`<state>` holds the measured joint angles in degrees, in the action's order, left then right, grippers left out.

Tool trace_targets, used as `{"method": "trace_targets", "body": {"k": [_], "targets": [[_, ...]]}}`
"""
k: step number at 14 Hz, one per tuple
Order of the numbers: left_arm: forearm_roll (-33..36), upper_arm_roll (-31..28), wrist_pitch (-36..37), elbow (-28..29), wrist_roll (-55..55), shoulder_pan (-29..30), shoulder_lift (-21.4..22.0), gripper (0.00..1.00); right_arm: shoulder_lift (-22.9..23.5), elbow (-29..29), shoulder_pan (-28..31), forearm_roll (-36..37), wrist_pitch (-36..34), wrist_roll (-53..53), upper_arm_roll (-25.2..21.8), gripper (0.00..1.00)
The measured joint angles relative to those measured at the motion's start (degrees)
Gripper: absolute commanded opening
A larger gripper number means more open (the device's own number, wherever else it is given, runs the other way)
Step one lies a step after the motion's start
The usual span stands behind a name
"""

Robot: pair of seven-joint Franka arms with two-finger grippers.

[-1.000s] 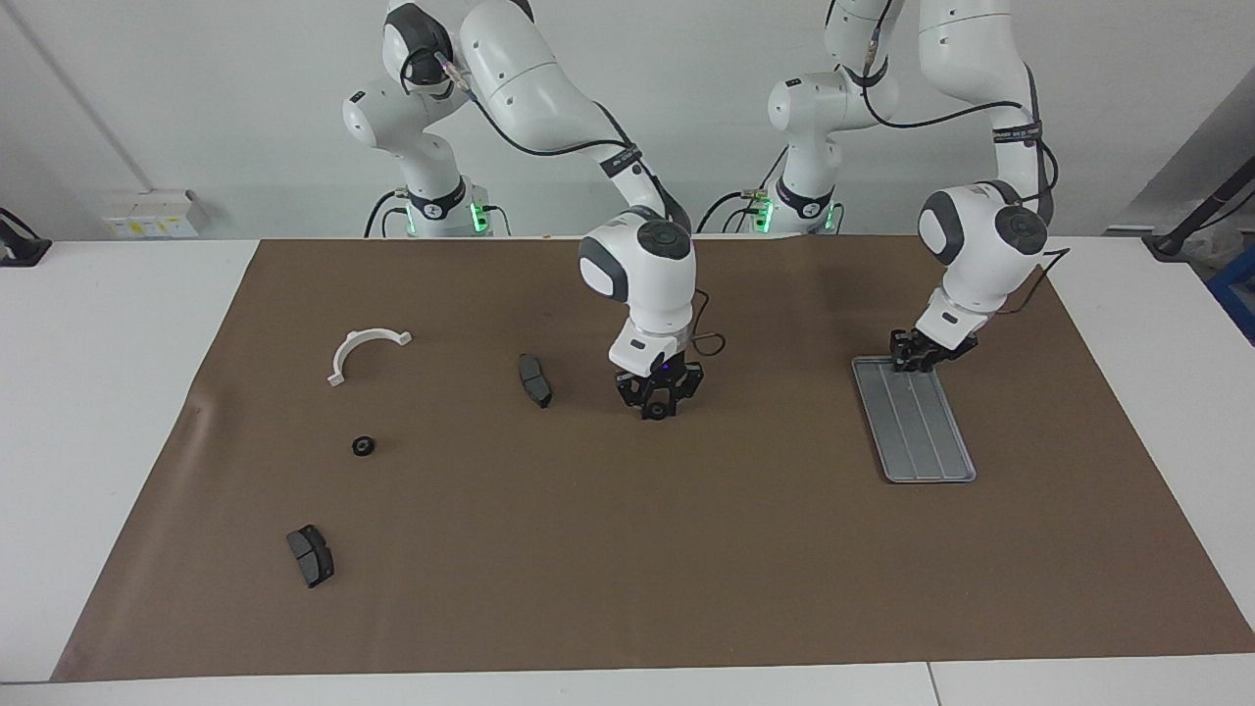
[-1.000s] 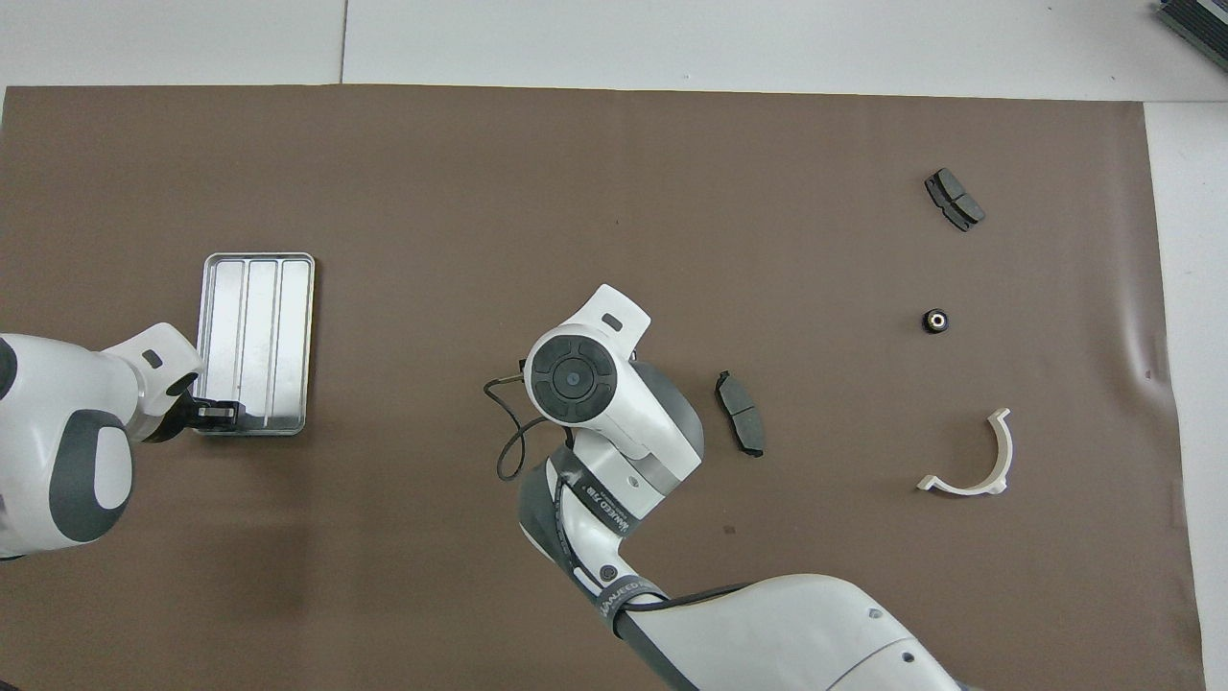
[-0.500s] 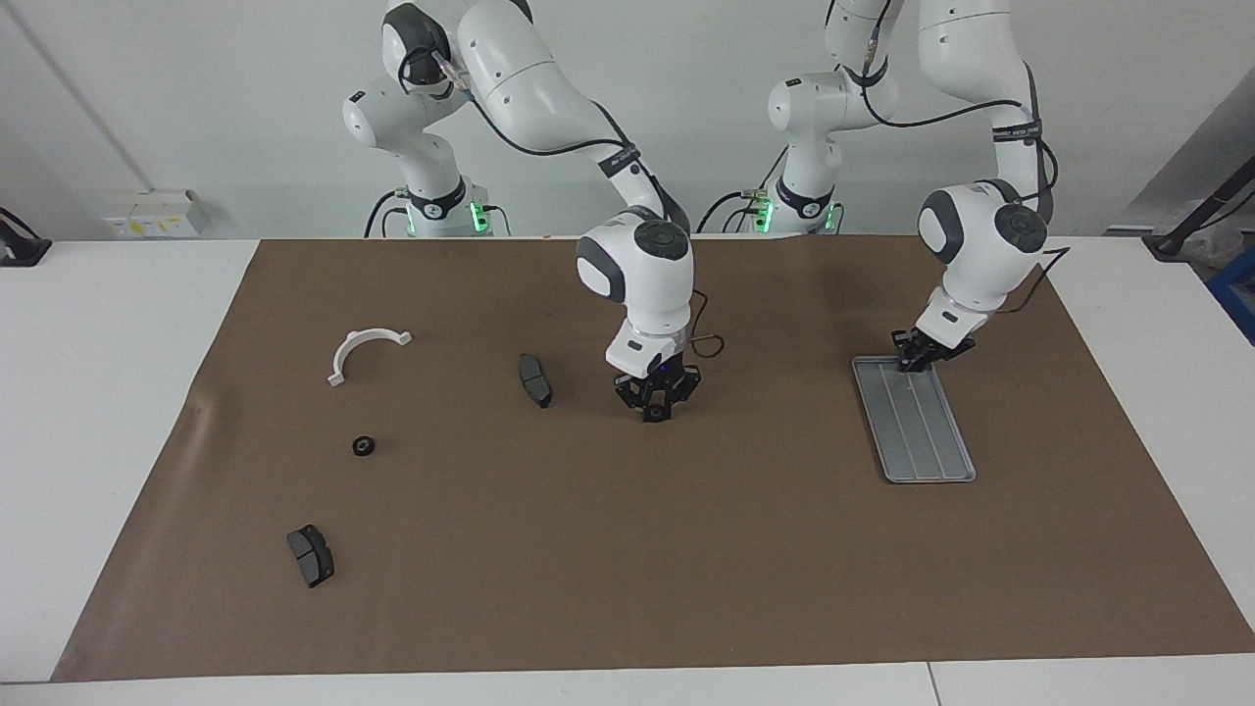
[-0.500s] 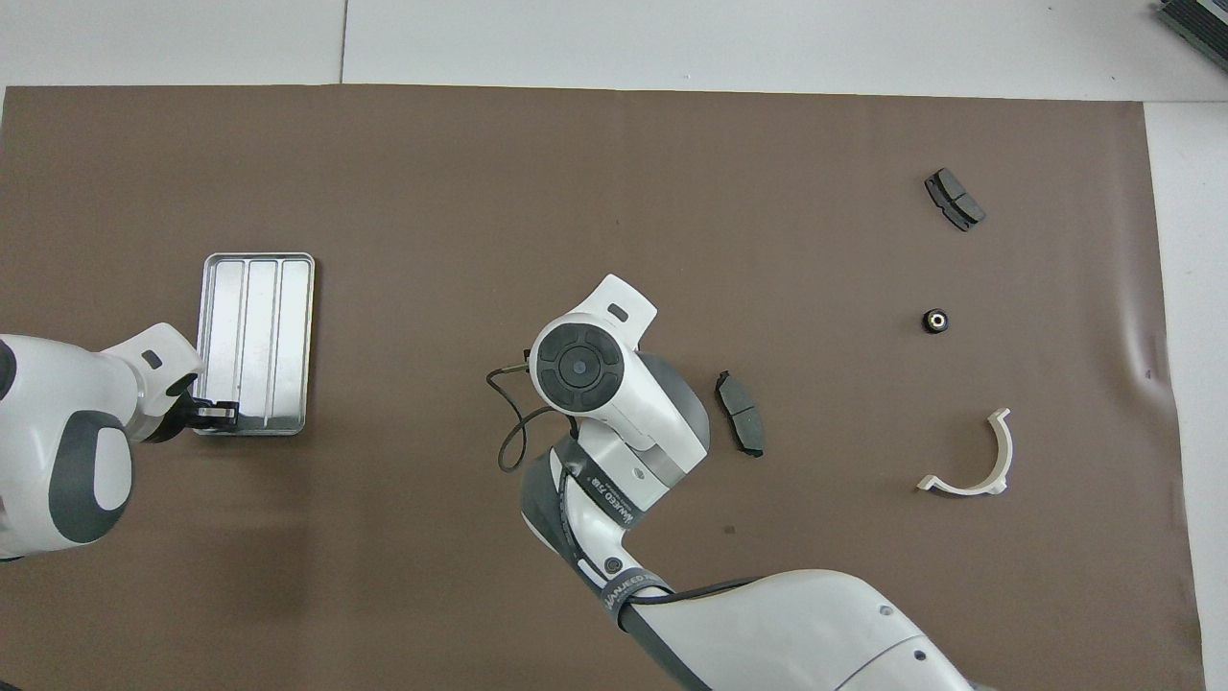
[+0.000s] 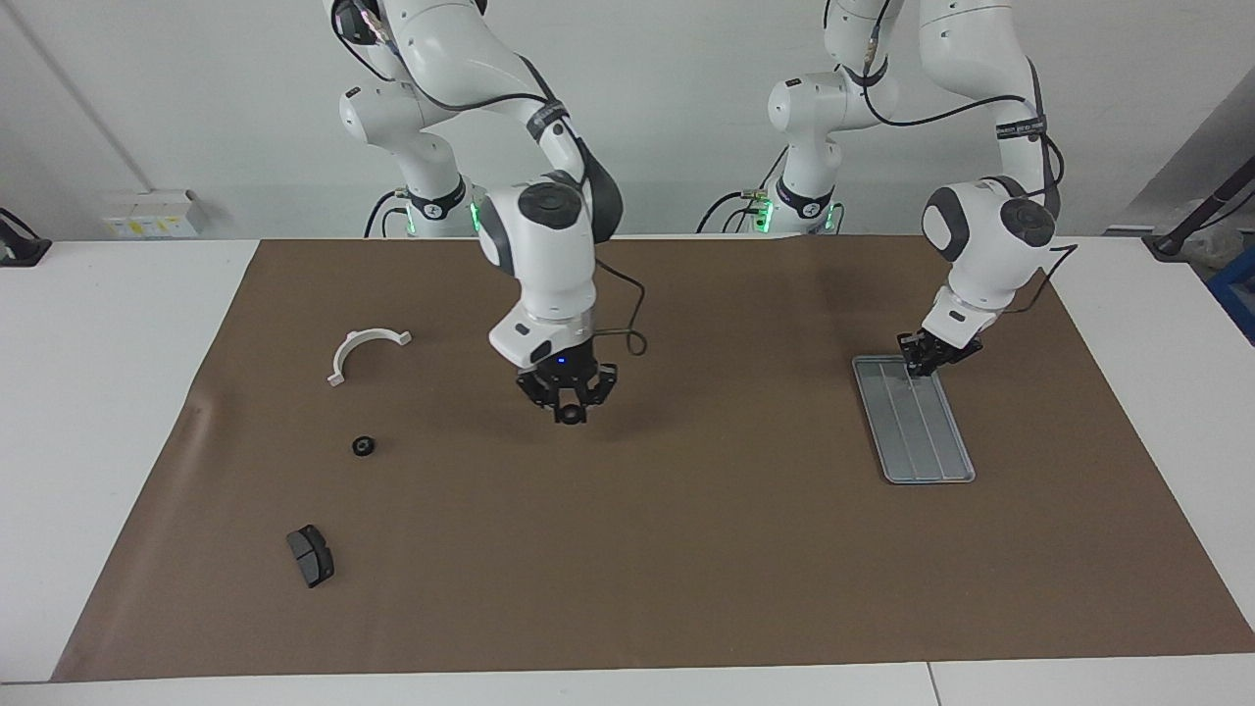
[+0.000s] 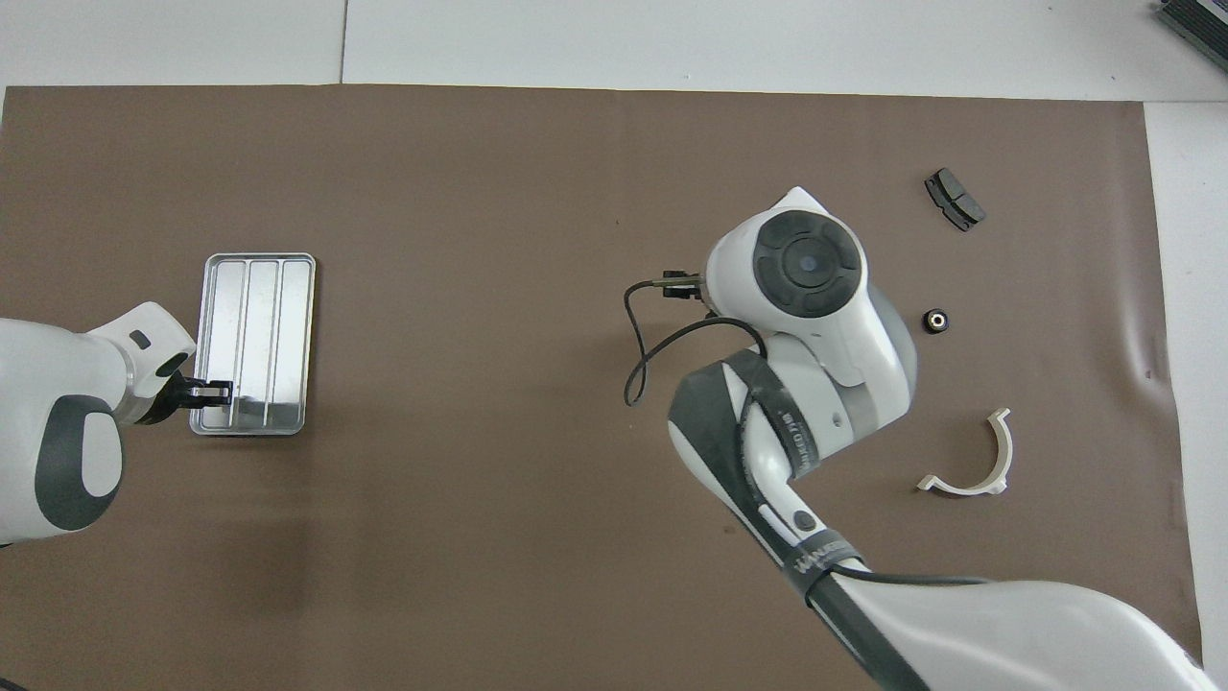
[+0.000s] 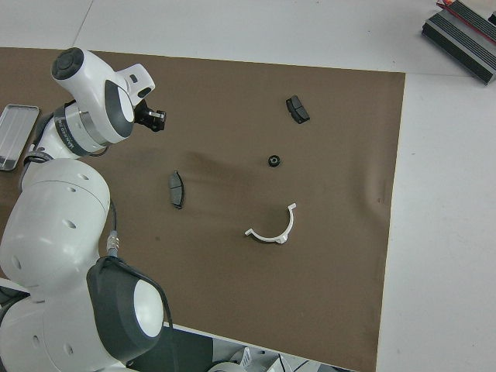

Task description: Place bearing gear from tray to pile

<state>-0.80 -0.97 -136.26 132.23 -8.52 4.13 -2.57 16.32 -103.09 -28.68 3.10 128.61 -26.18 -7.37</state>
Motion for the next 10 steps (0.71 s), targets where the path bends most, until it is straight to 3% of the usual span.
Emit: {"method": "trace_targets", "body": {"k": [3,6,10], "targets": [[-2.26,0.54,4.76,-5.93,7.62,-3.83,-0.57,0.00,-3.47,-6.26,7.23,0.00,-0.85,8.34,-0.02,0.00],[-2.45,0.95,8.06,-10.42,23.46,-12.84,-1.36,0.00,-4.71,-12.34,11.72,0.00,0.36,15.91,0.03,0.00],[-2.44,1.27,8.15,-13.45,43.29,-27.46,-2.63,0.00,-6.25,-23.46,16.14,0.00,12.36,21.91,0.04,0.03]]}}
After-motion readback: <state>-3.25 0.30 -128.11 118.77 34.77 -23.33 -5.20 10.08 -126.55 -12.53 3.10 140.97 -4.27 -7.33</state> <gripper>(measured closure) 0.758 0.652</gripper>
